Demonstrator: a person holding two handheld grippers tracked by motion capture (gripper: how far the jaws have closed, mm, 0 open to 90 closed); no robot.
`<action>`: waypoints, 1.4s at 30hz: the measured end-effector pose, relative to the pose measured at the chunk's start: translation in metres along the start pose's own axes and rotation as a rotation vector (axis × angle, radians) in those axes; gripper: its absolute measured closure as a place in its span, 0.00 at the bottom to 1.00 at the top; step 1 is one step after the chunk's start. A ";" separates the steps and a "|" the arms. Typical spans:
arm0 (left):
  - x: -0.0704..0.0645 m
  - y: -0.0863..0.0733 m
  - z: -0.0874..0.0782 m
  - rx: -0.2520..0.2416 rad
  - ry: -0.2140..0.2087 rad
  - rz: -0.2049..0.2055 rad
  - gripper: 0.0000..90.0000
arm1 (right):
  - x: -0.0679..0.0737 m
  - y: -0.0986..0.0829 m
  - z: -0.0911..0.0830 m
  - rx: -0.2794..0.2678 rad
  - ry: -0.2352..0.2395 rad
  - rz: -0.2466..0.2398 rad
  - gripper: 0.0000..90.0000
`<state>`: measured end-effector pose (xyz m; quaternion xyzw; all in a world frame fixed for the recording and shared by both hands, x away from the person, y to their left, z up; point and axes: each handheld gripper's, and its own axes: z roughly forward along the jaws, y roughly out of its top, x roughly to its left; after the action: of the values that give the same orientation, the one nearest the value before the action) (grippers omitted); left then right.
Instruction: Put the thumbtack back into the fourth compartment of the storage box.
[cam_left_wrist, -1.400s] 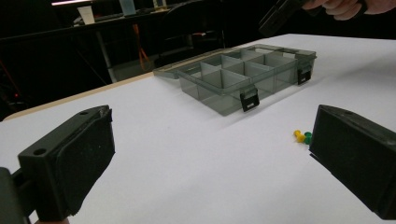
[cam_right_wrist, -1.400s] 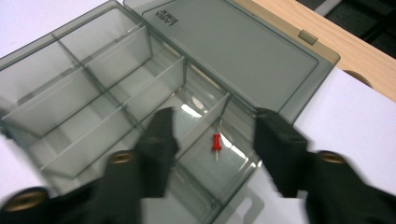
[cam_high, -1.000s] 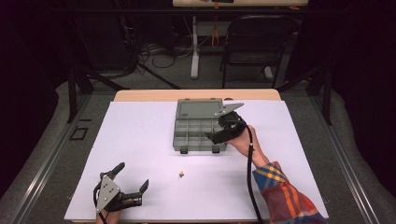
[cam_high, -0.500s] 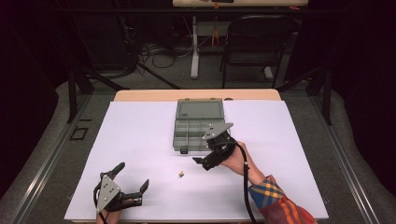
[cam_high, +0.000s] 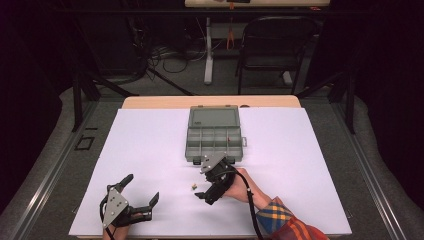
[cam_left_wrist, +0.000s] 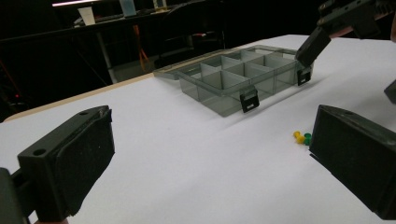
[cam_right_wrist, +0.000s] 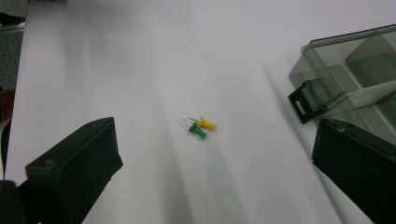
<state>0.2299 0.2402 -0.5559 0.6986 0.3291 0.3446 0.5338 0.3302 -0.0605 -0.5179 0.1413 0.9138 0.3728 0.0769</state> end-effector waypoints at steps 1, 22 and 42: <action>0.000 0.000 0.000 0.000 0.001 -0.004 0.00 | 0.001 0.000 0.003 0.003 -0.003 -0.004 0.02; 0.000 -0.001 0.000 0.006 0.001 -0.013 0.00 | 0.012 -0.005 0.038 0.045 0.032 -0.103 0.63; 0.001 0.000 0.000 0.005 0.001 -0.012 0.00 | 0.010 -0.012 0.041 0.048 0.097 -0.055 0.94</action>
<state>0.2300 0.2409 -0.5563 0.6979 0.3342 0.3408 0.5339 0.3287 -0.0385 -0.5555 0.0996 0.9287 0.3549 0.0392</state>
